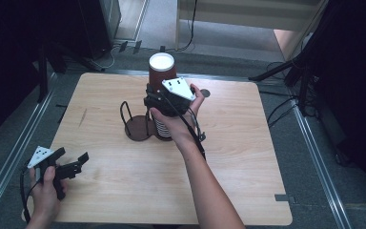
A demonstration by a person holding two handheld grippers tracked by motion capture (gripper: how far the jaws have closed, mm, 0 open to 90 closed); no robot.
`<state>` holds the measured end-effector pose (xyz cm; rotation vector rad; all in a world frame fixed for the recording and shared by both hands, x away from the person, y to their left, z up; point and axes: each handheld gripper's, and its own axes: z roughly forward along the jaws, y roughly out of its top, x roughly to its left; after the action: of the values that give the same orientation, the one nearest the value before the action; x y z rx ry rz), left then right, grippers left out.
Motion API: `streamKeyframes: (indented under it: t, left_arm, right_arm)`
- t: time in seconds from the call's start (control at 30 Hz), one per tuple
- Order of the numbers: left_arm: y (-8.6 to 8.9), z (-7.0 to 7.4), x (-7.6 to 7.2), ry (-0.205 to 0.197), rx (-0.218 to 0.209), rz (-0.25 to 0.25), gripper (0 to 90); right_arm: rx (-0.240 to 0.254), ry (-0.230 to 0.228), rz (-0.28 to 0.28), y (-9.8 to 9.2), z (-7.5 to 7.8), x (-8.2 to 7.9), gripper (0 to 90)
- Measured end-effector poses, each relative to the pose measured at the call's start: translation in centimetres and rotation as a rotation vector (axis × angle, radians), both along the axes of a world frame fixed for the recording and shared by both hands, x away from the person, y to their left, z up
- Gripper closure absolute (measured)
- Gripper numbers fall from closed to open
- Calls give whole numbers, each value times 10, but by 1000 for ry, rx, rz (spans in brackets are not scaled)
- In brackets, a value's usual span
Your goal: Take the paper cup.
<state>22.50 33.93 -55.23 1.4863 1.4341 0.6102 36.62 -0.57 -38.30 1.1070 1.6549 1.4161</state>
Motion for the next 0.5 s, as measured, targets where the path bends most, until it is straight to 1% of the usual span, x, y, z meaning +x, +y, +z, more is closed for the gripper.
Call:
streamKeyframes:
  t: [0.07,0.3,0.4,0.5]
  left_arm:
    - [0,0,0,1,-1,-1,0]
    - [0,0,0,-1,-2,-1,0]
    - [0,0,0,-1,-4,-2,0]
    - [0,0,0,-1,-3,-3,0]
  right_arm:
    - [-7,-4,-3,1,0,0,95]
    - [-2,-1,-6,2,1,0,96]
    - [-1,-10,-7,1,2,0,98]
    - [2,-9,-6,1,3,0,101]
